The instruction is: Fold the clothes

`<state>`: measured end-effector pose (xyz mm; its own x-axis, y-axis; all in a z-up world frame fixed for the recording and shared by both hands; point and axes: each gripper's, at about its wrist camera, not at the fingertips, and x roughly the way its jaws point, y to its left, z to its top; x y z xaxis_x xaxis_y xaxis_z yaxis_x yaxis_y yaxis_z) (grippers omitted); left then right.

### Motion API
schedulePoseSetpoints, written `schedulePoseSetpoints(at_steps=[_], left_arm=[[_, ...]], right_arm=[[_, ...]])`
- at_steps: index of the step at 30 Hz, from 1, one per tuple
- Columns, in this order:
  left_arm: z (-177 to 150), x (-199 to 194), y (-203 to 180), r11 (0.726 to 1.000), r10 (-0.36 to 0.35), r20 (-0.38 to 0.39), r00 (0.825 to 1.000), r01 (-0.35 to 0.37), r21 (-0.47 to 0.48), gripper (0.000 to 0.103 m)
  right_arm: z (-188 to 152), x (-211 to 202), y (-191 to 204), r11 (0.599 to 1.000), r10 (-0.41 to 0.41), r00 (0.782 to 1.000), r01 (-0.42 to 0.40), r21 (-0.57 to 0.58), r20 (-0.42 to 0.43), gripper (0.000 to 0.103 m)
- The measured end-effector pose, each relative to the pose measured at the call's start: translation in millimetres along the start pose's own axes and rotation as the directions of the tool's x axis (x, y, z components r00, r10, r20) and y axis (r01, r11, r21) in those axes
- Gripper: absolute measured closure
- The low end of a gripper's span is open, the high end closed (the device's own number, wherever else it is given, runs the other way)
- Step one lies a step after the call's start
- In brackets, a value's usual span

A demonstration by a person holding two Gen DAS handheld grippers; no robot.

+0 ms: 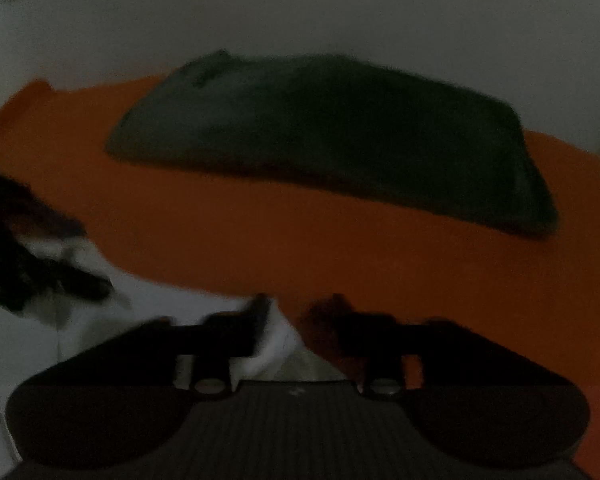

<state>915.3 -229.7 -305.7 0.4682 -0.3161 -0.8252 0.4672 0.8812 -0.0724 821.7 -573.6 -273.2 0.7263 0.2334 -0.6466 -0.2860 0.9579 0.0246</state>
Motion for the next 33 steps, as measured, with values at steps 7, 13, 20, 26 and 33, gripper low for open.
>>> schedulePoseSetpoints(at_steps=[7,13,20,26,33], left_arm=[[-12,-17,1,0.980,0.197,0.218,0.956,-0.191,-0.049,0.102],[-19,-5,11,0.957,0.262,0.222,0.939,-0.224,-0.182,0.072],[-87,-100,42,0.949,0.245,0.329,0.912,-0.156,-0.274,0.033],[-168,-88,79,0.869,0.419,0.166,0.893,-0.342,-0.357,0.031],[-174,-116,68,0.850,0.471,0.262,0.842,-0.355,-0.388,0.010]], right_arm=[[-24,-54,-49,0.984,0.063,0.997,-0.068,0.165,0.040,0.065],[-51,-27,-47,0.992,-0.010,0.998,0.019,0.126,-0.068,0.078],[-51,-83,-37,0.977,-0.164,0.984,0.153,0.150,0.066,0.082],[-98,-85,-14,0.989,-0.089,0.996,0.092,0.118,-0.028,0.089],[-104,-104,-27,0.971,-0.107,0.993,0.094,0.219,0.048,0.082]])
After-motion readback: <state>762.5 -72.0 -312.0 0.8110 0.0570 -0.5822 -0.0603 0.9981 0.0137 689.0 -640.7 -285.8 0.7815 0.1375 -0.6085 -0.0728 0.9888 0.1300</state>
